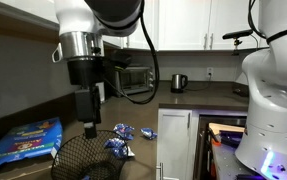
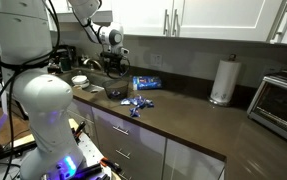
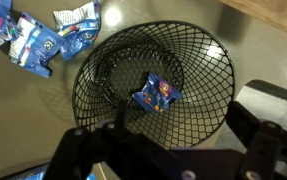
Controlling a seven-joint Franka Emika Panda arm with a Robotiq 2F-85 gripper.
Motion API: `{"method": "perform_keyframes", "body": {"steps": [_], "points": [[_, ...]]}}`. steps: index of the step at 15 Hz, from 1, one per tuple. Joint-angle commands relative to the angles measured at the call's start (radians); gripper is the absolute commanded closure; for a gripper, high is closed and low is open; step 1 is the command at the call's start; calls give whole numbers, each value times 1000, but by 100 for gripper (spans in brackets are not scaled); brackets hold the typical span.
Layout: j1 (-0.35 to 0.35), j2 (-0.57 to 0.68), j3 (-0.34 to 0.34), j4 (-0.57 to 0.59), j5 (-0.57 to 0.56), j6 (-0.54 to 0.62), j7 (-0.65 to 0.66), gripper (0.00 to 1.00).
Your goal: Remove the sachet from the black basket and put it on the countertop
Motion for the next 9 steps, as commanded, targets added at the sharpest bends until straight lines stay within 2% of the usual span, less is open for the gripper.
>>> {"method": "perform_keyframes", "body": {"steps": [1,9], "points": [[-8,-1,0,-27,34,53,-19,0],[-2,81,30,-120,87,325,-55,0]]}}
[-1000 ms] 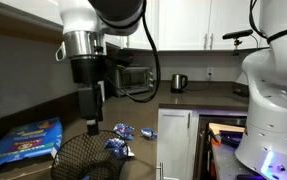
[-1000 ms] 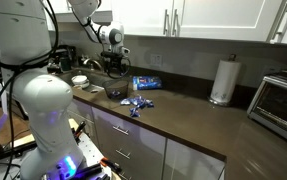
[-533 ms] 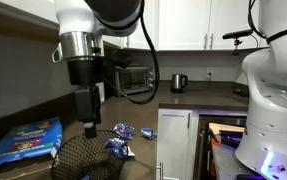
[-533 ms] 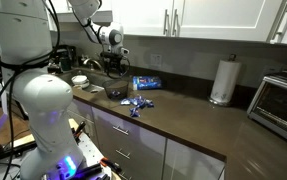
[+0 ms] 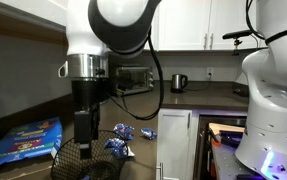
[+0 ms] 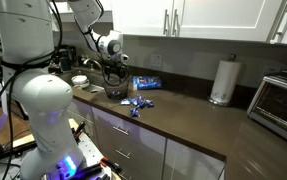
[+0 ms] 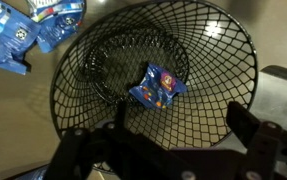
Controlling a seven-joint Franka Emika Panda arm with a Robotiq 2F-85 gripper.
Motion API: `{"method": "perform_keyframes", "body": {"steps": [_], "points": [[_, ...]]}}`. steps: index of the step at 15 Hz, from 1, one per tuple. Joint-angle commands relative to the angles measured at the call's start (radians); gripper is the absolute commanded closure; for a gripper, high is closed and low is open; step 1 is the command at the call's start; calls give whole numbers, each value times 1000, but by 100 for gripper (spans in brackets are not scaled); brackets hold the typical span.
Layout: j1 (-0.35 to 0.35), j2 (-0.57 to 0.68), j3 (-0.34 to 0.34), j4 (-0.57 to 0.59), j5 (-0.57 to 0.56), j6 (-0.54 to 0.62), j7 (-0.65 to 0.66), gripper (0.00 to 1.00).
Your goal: Remove the sachet from the black basket and put it on the countertop
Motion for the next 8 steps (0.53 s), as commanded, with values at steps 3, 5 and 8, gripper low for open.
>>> {"method": "perform_keyframes", "body": {"steps": [3,5,8], "points": [[-9,104,45,-12,51,141,-76,0],[-8,150,55,1,37,173,-81,0],[-3,204,49,20,-4,202,-63,0]]}}
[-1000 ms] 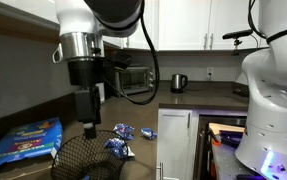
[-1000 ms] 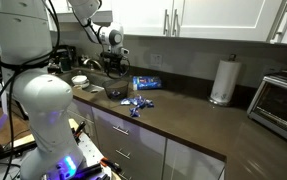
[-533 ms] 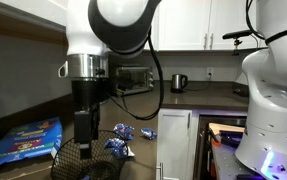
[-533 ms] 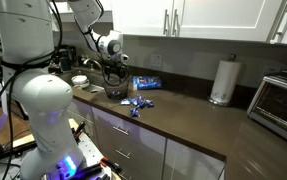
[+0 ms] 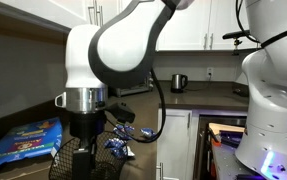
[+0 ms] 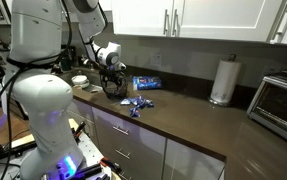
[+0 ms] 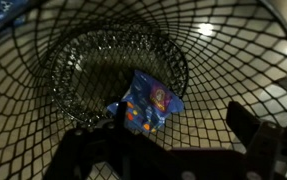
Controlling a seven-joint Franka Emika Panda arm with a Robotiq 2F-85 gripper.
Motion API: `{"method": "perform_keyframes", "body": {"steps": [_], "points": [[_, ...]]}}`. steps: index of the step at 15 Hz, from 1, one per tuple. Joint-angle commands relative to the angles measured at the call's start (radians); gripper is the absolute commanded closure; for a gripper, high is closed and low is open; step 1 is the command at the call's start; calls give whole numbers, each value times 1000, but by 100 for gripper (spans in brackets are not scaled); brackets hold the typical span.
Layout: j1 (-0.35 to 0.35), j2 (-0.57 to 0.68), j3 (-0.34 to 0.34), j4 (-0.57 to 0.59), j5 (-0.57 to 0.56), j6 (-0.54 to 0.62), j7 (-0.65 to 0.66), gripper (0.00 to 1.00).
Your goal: Remove the sachet from the black basket and put it on the countertop
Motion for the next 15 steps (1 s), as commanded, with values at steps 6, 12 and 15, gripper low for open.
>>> {"method": "perform_keyframes", "body": {"steps": [6,12,15], "points": [[-4,103,-26,66,-98,35,-11,15],[-19,123,-20,90,-93,29,-25,23],[-20,143,-11,97,-85,25,-32,16]]}}
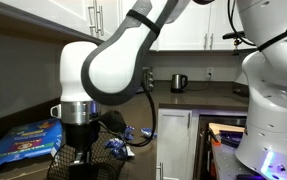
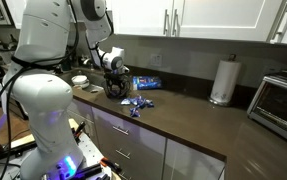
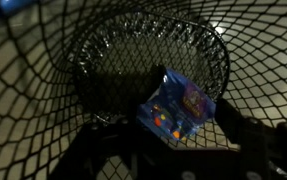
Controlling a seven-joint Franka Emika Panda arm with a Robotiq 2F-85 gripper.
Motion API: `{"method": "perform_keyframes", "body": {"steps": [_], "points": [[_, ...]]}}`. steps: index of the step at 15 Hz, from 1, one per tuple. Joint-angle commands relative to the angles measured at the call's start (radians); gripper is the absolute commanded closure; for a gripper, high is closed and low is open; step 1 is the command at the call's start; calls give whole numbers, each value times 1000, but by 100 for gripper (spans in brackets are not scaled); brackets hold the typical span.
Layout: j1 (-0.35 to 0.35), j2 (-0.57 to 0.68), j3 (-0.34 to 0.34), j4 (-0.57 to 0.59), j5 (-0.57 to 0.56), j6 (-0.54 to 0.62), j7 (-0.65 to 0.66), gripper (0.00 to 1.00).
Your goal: Remove the sachet from the black basket and put it on the countertop
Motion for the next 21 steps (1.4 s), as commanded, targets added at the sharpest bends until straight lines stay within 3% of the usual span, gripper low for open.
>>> {"method": "perform_keyframes", "body": {"steps": [1,2,4,11,13,21], "points": [[-18,40,23,21,8,8,-33,17],[-18,47,25,21,8,8,-33,22],[-20,61,31,25,11,7,-37,49],[-24,25,42,18,14,-12,-32,92],[-21,4,44,10,14,-20,-26,97],[1,-150,47,-35,9,-157,20,95]]}}
